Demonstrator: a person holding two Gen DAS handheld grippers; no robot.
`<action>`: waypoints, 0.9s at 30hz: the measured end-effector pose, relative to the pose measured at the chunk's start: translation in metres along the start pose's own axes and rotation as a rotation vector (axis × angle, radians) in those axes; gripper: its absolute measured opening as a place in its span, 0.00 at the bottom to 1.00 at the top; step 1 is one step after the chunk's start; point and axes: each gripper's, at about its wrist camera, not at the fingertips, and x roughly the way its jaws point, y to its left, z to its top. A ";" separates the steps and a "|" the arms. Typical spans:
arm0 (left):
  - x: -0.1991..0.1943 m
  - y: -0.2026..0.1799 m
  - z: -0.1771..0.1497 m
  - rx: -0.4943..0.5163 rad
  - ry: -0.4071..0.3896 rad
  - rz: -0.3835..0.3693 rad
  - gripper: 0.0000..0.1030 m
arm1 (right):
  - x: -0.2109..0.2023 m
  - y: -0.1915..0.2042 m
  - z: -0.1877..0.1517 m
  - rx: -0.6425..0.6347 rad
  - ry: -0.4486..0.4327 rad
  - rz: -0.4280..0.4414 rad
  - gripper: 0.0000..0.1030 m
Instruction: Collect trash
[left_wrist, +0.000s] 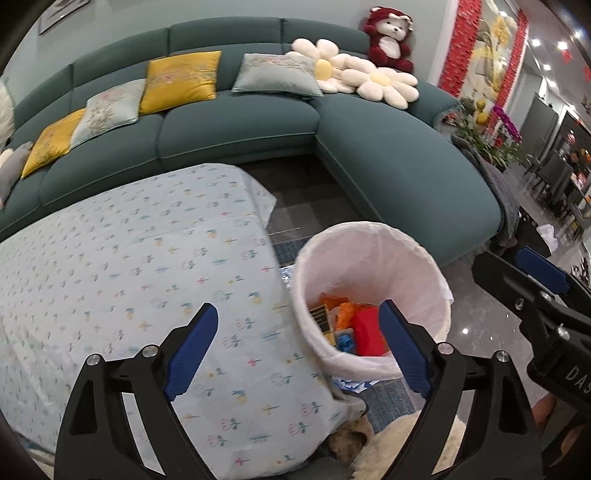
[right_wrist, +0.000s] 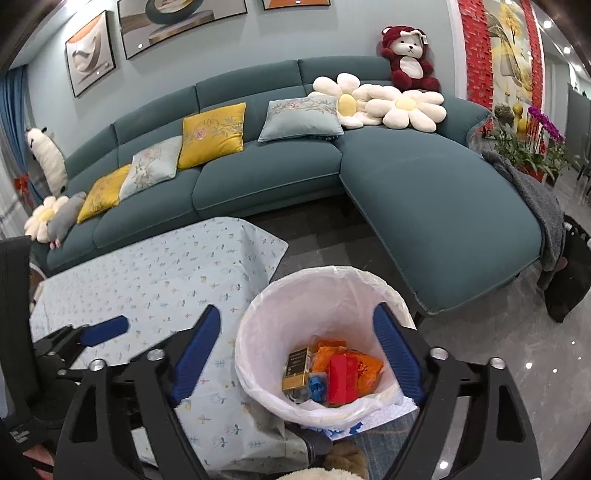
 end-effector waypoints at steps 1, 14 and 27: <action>-0.002 0.003 -0.002 -0.004 -0.002 0.006 0.82 | -0.001 0.003 -0.002 -0.012 0.000 -0.008 0.81; -0.012 0.041 -0.035 -0.048 0.009 0.111 0.87 | 0.001 0.041 -0.033 -0.129 0.031 -0.039 0.94; -0.010 0.059 -0.064 -0.082 0.032 0.168 0.87 | 0.026 0.045 -0.078 -0.123 0.102 -0.010 0.93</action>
